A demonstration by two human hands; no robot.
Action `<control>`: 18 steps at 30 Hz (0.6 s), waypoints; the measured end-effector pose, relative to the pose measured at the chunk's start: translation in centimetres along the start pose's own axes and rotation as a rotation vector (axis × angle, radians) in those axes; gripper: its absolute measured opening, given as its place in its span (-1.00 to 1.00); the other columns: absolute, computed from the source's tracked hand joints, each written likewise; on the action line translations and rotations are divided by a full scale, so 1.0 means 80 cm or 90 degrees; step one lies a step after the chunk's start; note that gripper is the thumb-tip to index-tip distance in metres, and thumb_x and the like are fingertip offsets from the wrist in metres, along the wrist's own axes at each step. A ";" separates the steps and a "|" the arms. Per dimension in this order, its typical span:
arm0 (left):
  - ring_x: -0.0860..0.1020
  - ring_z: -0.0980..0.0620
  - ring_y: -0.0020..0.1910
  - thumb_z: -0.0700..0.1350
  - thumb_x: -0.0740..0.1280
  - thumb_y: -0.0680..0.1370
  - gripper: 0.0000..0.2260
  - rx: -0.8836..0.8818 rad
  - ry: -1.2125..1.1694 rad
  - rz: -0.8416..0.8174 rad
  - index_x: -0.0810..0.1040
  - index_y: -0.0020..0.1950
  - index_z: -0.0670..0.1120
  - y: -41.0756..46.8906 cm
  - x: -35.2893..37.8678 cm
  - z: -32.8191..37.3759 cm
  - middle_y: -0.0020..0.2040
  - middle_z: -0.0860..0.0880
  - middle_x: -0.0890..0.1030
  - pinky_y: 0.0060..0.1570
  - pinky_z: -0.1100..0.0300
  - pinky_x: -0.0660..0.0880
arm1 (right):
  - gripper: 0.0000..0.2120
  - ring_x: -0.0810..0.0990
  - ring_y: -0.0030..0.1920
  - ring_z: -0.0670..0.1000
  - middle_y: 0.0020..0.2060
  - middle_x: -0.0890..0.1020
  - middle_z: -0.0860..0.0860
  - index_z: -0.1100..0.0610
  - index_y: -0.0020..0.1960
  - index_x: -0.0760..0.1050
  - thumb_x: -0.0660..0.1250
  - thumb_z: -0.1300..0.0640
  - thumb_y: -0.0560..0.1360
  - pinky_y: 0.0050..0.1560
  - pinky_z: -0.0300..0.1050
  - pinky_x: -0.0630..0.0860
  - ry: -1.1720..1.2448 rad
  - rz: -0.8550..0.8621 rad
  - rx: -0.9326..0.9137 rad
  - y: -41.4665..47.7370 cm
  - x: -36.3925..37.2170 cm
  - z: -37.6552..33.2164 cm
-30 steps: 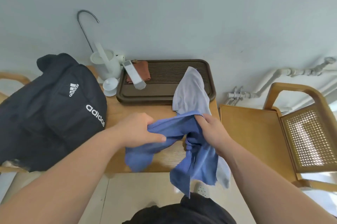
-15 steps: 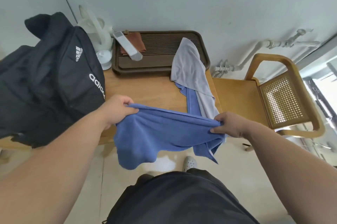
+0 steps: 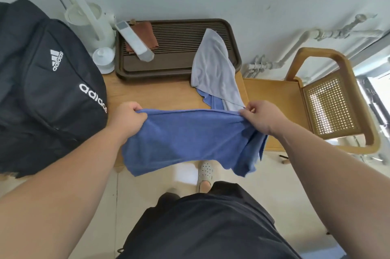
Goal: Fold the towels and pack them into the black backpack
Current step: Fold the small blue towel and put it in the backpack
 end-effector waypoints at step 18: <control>0.50 -0.17 -0.06 -0.20 0.18 0.64 -0.83 -0.227 0.062 0.102 0.56 0.06 -0.10 0.062 0.052 -0.031 -0.09 -0.09 0.56 -0.09 0.07 0.46 | -0.68 0.48 -0.26 0.19 -0.31 0.48 0.07 0.07 -0.18 0.31 0.04 -0.01 0.71 -0.26 0.05 0.46 -0.117 -0.072 -0.107 0.186 0.041 -0.011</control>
Point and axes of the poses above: each hand's wrist, its own y-axis towards the middle knuckle, its own x-axis out of the palm, z = x × y, the point moved 8 cm from there along y, towards the middle knuckle
